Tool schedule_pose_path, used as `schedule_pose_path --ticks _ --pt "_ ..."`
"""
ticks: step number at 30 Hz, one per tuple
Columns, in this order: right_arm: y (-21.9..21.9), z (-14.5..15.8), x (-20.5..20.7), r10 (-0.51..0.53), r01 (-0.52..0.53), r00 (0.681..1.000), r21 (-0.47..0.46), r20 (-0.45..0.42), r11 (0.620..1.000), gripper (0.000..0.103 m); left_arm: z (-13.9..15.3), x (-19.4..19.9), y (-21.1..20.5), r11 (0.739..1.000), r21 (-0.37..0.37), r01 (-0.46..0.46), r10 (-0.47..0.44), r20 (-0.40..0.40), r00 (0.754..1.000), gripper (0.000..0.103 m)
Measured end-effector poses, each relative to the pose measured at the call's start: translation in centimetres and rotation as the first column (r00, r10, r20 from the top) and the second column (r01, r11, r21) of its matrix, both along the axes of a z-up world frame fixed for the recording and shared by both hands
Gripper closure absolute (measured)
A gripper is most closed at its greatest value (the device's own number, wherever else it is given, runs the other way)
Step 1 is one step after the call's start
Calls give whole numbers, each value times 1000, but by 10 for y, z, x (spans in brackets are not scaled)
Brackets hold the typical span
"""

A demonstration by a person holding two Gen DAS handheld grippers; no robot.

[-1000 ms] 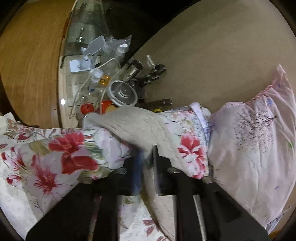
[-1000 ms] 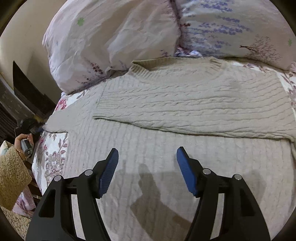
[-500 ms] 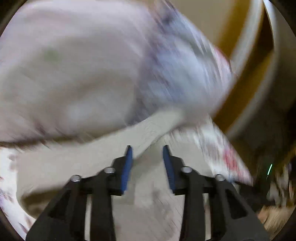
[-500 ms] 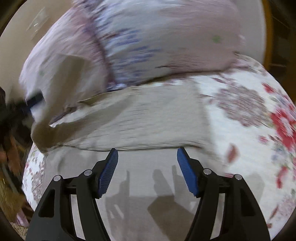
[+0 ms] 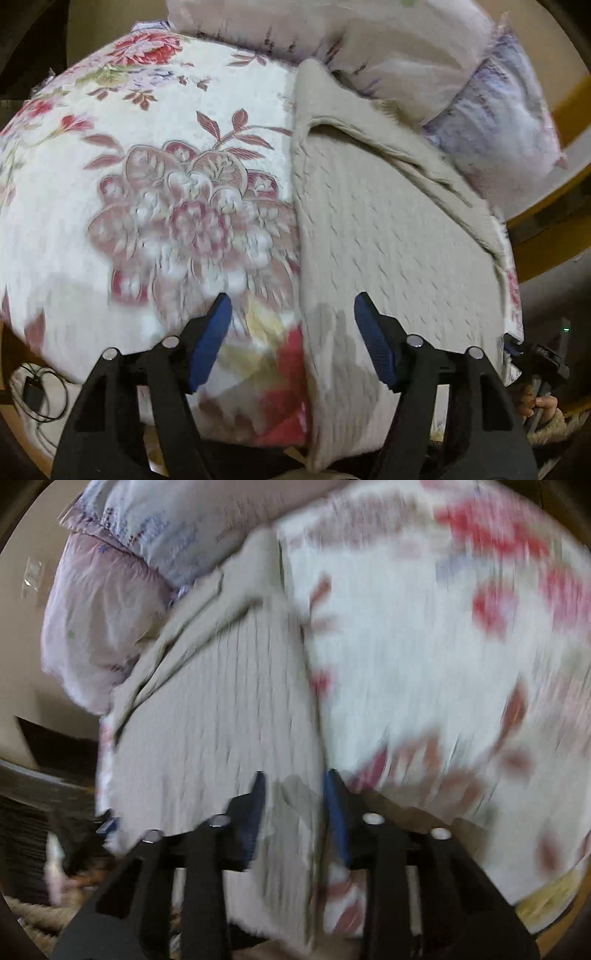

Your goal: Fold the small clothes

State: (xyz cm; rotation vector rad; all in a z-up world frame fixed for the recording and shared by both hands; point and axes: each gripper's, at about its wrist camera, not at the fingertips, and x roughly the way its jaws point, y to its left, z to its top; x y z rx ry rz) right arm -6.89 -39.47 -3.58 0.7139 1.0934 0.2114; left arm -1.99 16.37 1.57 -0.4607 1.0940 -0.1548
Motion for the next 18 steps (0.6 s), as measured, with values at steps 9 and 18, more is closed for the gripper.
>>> schedule_pose_path --ticks 9,18 --pt "37 -14 -38 203 -188 978 211 -50 959 95 -10 -41 -51 973 -193 123 -144 -100 984 74" --pt "17 91 96 56 -139 933 212 356 967 95 59 90 -13 951 -275 142 -92 188 978 96"
